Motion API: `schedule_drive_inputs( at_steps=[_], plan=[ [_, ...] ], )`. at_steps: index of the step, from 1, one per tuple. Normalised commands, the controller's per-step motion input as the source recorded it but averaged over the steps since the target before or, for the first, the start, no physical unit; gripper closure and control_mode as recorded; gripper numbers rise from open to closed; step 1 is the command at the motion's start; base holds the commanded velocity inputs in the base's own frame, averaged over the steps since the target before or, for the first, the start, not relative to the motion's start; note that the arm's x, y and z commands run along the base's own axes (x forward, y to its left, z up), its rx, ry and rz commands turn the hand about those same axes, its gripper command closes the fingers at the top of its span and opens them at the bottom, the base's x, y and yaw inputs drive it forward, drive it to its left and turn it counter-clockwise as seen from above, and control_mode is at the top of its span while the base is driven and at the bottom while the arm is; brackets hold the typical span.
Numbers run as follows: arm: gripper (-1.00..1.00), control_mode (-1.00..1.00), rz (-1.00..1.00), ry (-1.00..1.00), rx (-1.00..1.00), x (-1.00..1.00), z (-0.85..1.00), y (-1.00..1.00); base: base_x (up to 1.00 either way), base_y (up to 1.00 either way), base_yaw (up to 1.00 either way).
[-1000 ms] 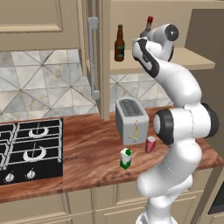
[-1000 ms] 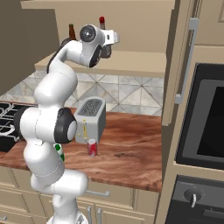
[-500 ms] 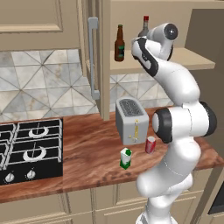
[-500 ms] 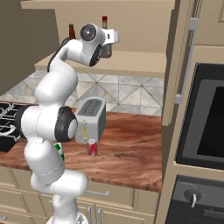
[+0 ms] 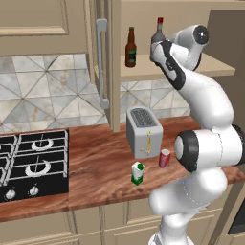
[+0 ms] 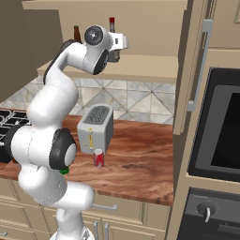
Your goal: Sort all alcoholic drinks to one cabinet, and non-alcoholic drinks to the other.
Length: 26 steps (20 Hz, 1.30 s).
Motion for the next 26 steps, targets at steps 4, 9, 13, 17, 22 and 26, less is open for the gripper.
schedule_drive_inputs(
  at_steps=[4,9,13,17,22,26],
  plan=[
    [-1.0,-1.0,-0.02,0.0,0.09,-1.0,-0.18,-0.01,0.0,0.0,0.0],
    [-1.0,-1.0,-0.02,0.01,0.03,-1.0,-0.4,0.0,0.0,0.0,0.0],
    [-1.0,-1.0,-0.03,0.08,0.0,-1.0,-0.51,0.0,0.0,0.0,0.0],
    [-1.0,-1.0,-0.04,0.12,0.0,-1.0,-0.61,0.0,0.0,0.0,0.0],
    [-1.0,-1.0,-0.04,0.21,0.0,-0.99,-0.76,0.0,0.0,0.0,0.0],
    [-1.0,-1.0,-0.04,0.28,0.0,-0.66,-0.95,0.0,0.0,0.0,0.0]
  ],
)
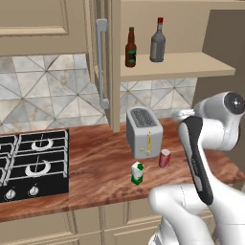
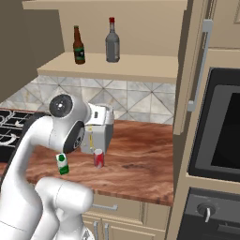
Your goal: Sort all alcoholic drinks to one cabinet, and non-alcoholic drinks to the other.
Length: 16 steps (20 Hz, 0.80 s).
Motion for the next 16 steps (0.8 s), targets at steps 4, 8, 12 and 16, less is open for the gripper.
schedule_drive_inputs(
  at_steps=[4,8,12,16],
  plan=[
    [-1.0,-1.0,-0.05,0.29,0.0,-0.41,-0.87,0.0,0.0,0.0,0.0],
    [-1.0,-1.0,-0.03,0.25,0.0,-0.2,-0.68,0.0,0.0,0.0,0.0],
    [-1.0,-1.0,-0.03,0.2,0.0,-0.04,-0.46,0.0,0.0,0.0,0.0],
    [-1.0,-1.0,0.0,0.19,0.01,0.0,-0.24,0.0,0.0,0.0,0.0]
  ],
)
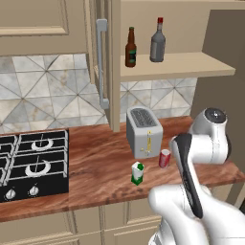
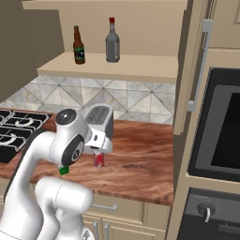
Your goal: Sort all alcoholic drinks to one cabinet, and non-alcoholic drinks to the other.
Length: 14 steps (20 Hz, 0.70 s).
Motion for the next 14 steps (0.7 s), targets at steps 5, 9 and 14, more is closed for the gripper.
schedule_drive_inputs(
  at_steps=[5,9,14],
  plan=[
    [-1.0,-1.0,0.0,0.16,0.0,0.0,-0.39,0.03,0.0,0.0,0.0],
    [-1.0,-1.0,0.0,0.11,0.0,0.0,-0.35,0.08,0.0,0.0,0.0],
    [-1.0,-1.0,0.0,0.07,0.01,0.0,-0.28,0.1,0.0,0.0,0.0]
  ],
)
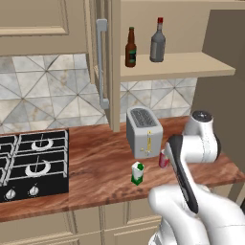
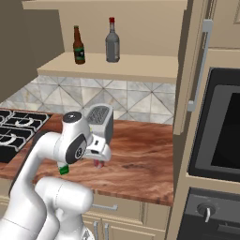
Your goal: Sort all alcoholic drinks to one cabinet, and non-alcoholic drinks to the other.
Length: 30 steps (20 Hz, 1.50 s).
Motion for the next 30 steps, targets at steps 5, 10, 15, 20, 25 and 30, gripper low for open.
schedule_drive_inputs(
  at_steps=[5,10,15,20,25,30],
  plan=[
    [-1.0,-1.0,0.0,0.04,0.01,0.06,-0.18,0.14,0.0,0.0,0.0],
    [-1.0,-1.0,0.0,0.03,0.01,0.31,-0.14,0.07,0.0,0.0,0.0],
    [-1.0,-1.0,0.0,0.01,0.0,0.37,-0.15,0.0,0.0,0.0,0.0],
    [-1.0,-1.0,0.0,0.03,0.0,0.36,-0.23,0.0,0.0,0.0,0.0],
    [-1.0,-1.0,0.02,0.01,0.0,0.31,-0.23,0.0,0.0,0.0,0.0],
    [-1.0,-1.0,0.02,0.0,0.0,0.27,-0.22,0.0,0.0,0.0,0.0]
  ],
)
